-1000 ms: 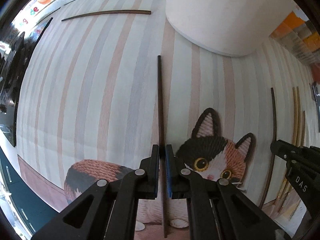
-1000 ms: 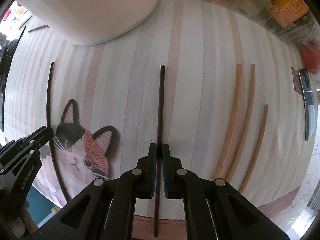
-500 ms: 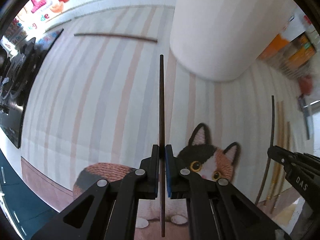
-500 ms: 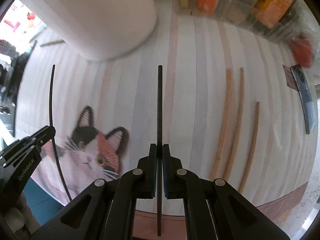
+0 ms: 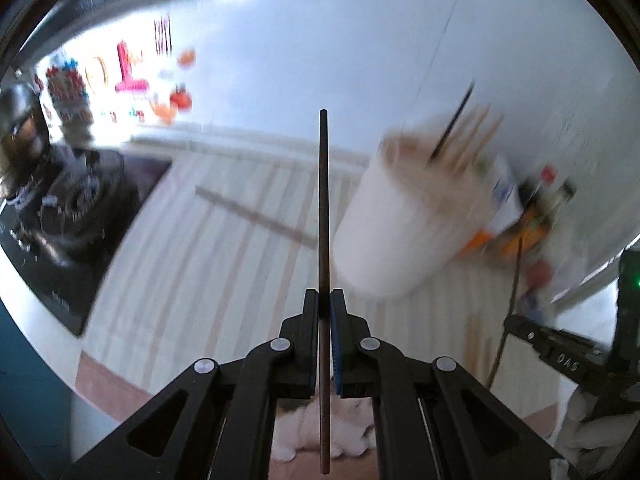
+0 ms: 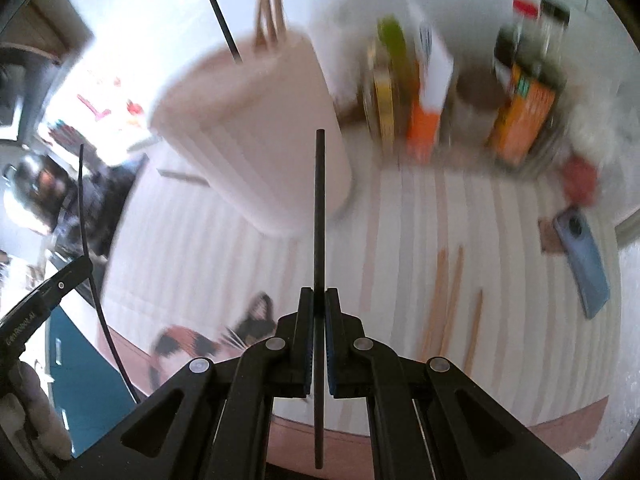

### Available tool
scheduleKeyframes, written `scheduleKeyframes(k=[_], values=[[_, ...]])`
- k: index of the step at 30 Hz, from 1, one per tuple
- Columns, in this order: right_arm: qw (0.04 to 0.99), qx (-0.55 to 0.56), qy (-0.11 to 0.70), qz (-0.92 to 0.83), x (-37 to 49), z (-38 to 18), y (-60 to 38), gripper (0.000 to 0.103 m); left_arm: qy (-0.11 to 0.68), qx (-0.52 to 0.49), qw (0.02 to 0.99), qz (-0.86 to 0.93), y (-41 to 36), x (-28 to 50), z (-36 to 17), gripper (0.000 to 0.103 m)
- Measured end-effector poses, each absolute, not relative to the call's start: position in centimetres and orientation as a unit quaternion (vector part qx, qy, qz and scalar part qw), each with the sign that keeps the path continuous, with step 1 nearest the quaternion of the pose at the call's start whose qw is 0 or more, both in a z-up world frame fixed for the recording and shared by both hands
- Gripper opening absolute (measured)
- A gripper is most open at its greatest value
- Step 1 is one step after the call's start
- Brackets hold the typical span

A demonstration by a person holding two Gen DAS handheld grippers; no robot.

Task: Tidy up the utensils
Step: 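Lift both dark chopsticks and insert them into the cream holder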

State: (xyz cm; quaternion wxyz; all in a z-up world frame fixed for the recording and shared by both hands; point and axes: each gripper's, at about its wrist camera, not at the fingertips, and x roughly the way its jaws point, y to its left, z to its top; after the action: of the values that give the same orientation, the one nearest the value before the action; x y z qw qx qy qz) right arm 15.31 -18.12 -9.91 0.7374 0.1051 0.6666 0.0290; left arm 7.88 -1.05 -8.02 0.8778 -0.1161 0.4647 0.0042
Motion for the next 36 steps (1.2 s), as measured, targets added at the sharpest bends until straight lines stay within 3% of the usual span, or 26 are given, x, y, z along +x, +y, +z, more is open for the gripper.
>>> scheduleKeyframes(k=[8,15,26,36], values=[[0.820,0.139,0.554,0.036,22.7,-1.0,-18.8,0.005,0.349,-0.132,0.927,-0.030,-2.0,13.4,1.2,0.003],[0.870,0.155,0.469,-0.001,29.9,2.4,-19.2,0.005,0.318,-0.132,0.937,-0.048,-3.5,20.4,3.6,0.003],[0.901,0.161,0.401,-0.042,35.9,1.0,-19.6,0.005,0.327,-0.143,0.932,-0.060,-4.8,29.2,-0.3,0.003],[0.902,0.161,0.398,-0.047,36.5,-2.8,-19.3,0.005,0.355,-0.140,0.923,-0.058,-5.0,30.7,-5.4,0.003]])
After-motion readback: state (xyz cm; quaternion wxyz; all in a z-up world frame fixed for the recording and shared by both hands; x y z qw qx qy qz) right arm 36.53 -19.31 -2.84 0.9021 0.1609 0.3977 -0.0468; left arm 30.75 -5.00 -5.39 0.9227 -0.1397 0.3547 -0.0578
